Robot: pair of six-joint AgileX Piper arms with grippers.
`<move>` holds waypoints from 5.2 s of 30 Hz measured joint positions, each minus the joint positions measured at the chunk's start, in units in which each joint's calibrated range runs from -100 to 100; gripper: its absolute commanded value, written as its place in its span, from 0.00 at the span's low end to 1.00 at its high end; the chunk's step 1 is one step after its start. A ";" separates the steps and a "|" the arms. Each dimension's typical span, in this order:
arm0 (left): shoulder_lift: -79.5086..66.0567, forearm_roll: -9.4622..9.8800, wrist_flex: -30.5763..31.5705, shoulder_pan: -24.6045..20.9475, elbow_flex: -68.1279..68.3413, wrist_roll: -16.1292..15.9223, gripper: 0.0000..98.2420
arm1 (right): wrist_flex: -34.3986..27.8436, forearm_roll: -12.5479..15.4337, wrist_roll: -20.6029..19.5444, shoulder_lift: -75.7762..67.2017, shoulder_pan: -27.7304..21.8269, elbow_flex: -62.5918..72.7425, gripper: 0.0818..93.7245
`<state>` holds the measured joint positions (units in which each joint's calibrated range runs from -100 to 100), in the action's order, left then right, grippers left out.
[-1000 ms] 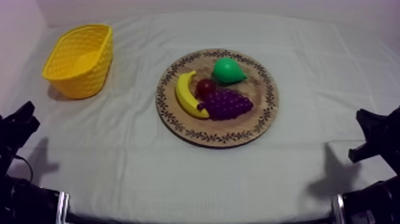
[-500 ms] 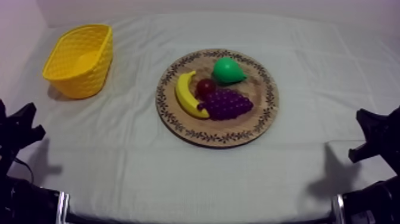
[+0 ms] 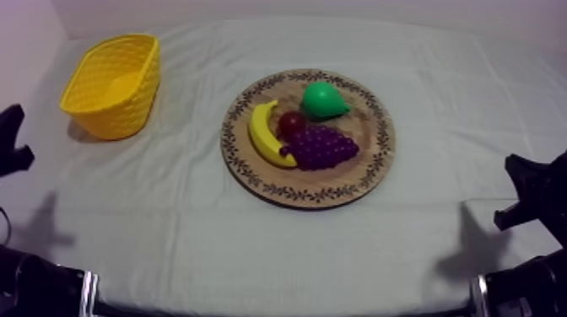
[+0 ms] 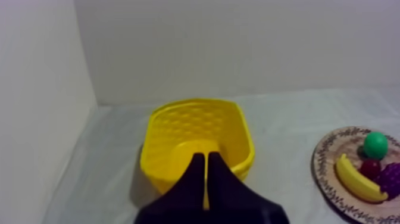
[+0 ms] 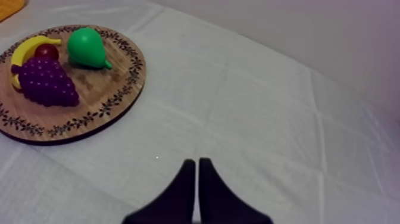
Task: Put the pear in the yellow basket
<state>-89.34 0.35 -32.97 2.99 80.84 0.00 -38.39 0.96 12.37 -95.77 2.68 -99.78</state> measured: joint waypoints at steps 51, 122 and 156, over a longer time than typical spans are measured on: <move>95.98 3.52 -28.93 31.59 -92.24 -11.42 0.03 | 0.00 0.00 0.00 0.00 0.00 0.00 0.00; 149.36 7.19 -46.69 31.91 -127.18 -20.76 0.91 | 0.00 0.00 0.00 0.00 0.00 0.00 0.00; 130.28 4.03 -47.89 28.61 -116.79 -16.35 0.39 | 0.00 0.00 0.00 0.00 0.00 0.00 0.00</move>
<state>40.94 4.38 -80.87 31.60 -35.95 -16.35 -38.39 0.96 12.38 -95.77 2.68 -99.78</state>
